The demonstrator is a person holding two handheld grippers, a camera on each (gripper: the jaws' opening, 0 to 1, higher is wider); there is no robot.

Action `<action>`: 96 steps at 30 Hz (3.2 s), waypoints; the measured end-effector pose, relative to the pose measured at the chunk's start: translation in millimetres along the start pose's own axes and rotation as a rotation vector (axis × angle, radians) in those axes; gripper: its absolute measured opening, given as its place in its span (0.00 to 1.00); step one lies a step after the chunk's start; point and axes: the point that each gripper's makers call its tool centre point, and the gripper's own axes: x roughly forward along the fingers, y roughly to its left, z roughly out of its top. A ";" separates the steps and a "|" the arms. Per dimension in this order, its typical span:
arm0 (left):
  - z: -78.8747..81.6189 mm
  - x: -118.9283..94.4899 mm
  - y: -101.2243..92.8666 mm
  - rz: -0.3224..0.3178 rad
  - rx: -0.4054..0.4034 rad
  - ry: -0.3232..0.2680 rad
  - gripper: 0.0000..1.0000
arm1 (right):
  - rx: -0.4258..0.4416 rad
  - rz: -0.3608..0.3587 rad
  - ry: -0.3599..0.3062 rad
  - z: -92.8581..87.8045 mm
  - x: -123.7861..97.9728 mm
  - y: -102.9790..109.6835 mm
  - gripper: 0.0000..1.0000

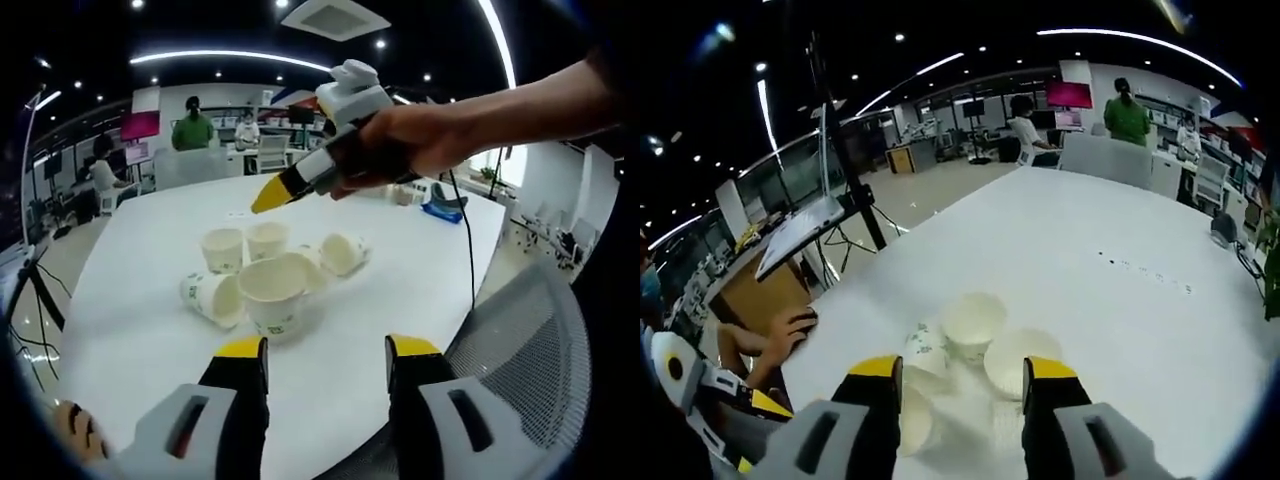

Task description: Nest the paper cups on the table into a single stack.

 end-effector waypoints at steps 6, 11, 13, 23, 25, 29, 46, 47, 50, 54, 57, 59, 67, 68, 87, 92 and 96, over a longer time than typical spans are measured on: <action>0.5 -0.1 0.0 -0.003 -0.003 -0.003 0.47 | -0.071 0.000 0.094 -11.7 17.8 -1.2 0.46; 0.7 -0.4 -0.2 -0.004 -0.006 -0.004 0.47 | -0.150 0.001 0.182 -17.5 27.8 1.6 0.45; 0.9 -0.5 -0.2 -0.004 -0.007 -0.004 0.47 | -0.164 -0.002 0.213 -21.9 34.6 -0.2 0.43; 1.5 -0.9 -1.1 -0.004 -0.003 -0.004 0.47 | -0.224 -0.013 0.355 -38.5 59.9 -18.3 0.35; 1.4 -0.7 -1.2 -0.004 -0.003 -0.004 0.47 | -0.242 -0.020 0.391 -42.3 55.4 -18.9 0.34; 0.9 -0.4 -1.0 -0.005 -0.002 -0.003 0.47 | -0.253 -0.022 0.432 -47.8 61.8 -18.3 0.33; -0.9 0.3 -0.6 -0.007 -0.004 0.002 0.47 | -0.348 -0.086 0.526 -71.6 81.4 -24.8 0.02; -1.0 0.3 -0.6 -0.008 -0.004 0.002 0.47 | -0.352 -0.090 0.523 -70.8 81.2 -25.6 0.00; -1.3 0.6 -0.9 -0.010 -0.002 0.004 0.47 | -0.344 -0.109 0.491 -61.3 82.0 -32.5 0.00; -1.7 1.1 -1.9 -0.015 0.001 0.007 0.47 | -0.368 -0.124 0.467 -53.5 80.0 -36.4 0.00; -2.3 1.6 -4.3 -0.026 0.002 0.012 0.47 | -0.375 -0.137 0.450 -46.9 74.6 -42.3 0.00; -2.2 1.6 -4.3 -0.026 0.002 0.011 0.47 | -0.383 -0.141 0.445 -46.0 66.1 -43.5 0.00; 0.0 0.3 -0.5 -0.010 -0.006 -0.002 0.49 | -0.448 -0.152 0.407 -30.0 38.5 -43.4 0.00; 0.0 0.2 -0.2 -0.008 -0.006 -0.003 0.50 | -0.455 -0.149 0.401 -28.1 35.3 -41.8 0.00; 2.6 -1.0 -0.3 -0.005 0.000 -0.015 0.50 | -0.597 -0.009 0.292 22.4 -10.6 34.0 0.00; 2.3 -0.4 1.2 -0.002 0.001 -0.016 0.50 | -0.629 0.053 0.292 24.1 -17.2 56.8 0.00; 2.7 -0.7 1.6 0.000 -0.002 -0.017 0.50 | -0.673 0.094 0.307 19.1 -19.3 76.8 0.00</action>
